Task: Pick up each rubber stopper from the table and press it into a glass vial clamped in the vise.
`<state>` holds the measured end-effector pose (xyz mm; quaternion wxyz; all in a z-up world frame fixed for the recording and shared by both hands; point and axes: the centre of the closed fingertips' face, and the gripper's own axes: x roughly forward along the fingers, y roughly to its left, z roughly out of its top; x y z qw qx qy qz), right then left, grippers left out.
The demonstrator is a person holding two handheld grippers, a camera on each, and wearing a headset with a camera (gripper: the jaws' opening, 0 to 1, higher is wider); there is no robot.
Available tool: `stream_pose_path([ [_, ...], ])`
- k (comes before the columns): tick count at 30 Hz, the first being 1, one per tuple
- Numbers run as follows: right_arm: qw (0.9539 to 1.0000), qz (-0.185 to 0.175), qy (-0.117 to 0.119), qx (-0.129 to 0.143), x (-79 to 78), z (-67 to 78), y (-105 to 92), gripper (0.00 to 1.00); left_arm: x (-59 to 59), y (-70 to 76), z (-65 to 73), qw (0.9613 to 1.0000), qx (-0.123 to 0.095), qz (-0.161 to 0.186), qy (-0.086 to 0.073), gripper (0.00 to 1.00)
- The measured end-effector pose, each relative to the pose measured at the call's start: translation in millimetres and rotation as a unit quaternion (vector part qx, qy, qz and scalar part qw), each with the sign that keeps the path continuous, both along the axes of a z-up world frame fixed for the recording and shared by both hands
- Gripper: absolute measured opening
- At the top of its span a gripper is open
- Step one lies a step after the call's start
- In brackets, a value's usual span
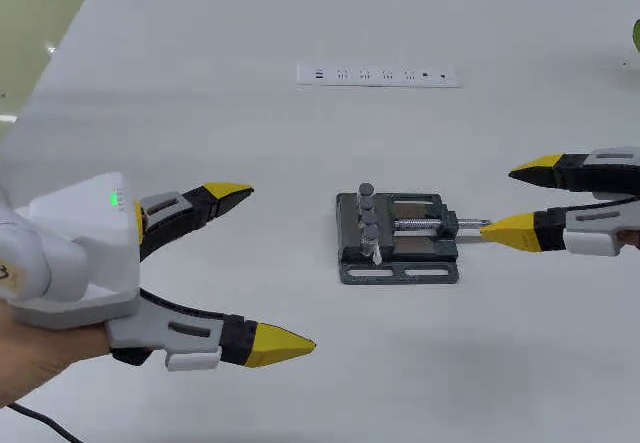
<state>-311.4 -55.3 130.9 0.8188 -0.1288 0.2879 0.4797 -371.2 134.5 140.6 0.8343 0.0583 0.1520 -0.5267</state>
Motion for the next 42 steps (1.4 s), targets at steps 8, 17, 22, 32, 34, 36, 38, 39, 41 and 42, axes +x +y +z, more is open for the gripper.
stream_pose_path([
  [8, 0.9993, -0.005, -0.003, 0.038, -17.9, -21.1, -25.6, 0.70, 4.0, -2.8, -8.2, 0.9996, 0.027, -0.008, -0.003, 0.99],
  [17, 0.9989, 0.006, -0.012, 0.046, -29.4, -39.5, -33.4, 0.86, 5.1, -5.3, -17.4, 0.9992, 0.038, -0.007, 0.009, 0.99],
  [22, 0.9990, 0.015, -0.007, 0.041, -39.5, -44.3, -25.7, 0.91, 4.1, -7.6, -23.5, 0.9990, 0.042, -0.008, 0.014, 0.99],
  [32, 0.9991, 0.012, -0.003, 0.040, -40.9, -46.1, -29.6, 0.91, 0.7, -7.4, -31.4, 0.9987, 0.046, -0.010, 0.021, 0.99],
  [34, 0.9991, 0.011, -0.003, 0.041, -39.5, -45.9, -32.1, 0.91, 0.8, -7.7, -30.8, 0.9988, 0.045, -0.009, 0.020, 0.99],
  [36, 0.9991, 0.010, -0.005, 0.041, -38.8, -46.0, -33.0, 0.91, 0.8, -8.0, -30.2, 0.9988, 0.044, -0.010, 0.020, 0.99],
  [38, 0.9991, 0.009, -0.005, 0.042, -38.4, -45.2, -32.9, 0.92, 0.7, -8.3, -29.9, 0.9988, 0.044, -0.010, 0.019, 0.99],
  [39, 0.9990, 0.010, -0.007, 0.042, -39.4, -43.8, -31.9, 0.92, 0.4, -8.7, -29.7, 0.9988, 0.044, -0.011, 0.019, 0.99],
  [41, 0.9991, 0.009, -0.007, 0.042, -40.8, -42.6, -31.1, 0.92, 0.3, -8.9, -29.4, 0.9988, 0.044, -0.011, 0.018, 0.99],
  [42, 0.9991, 0.010, -0.007, 0.042, -42.5, -40.8, -30.2, 0.92, 0.2, -8.8, -29.8, 0.9988, 0.045, -0.011, 0.018, 0.99],
])
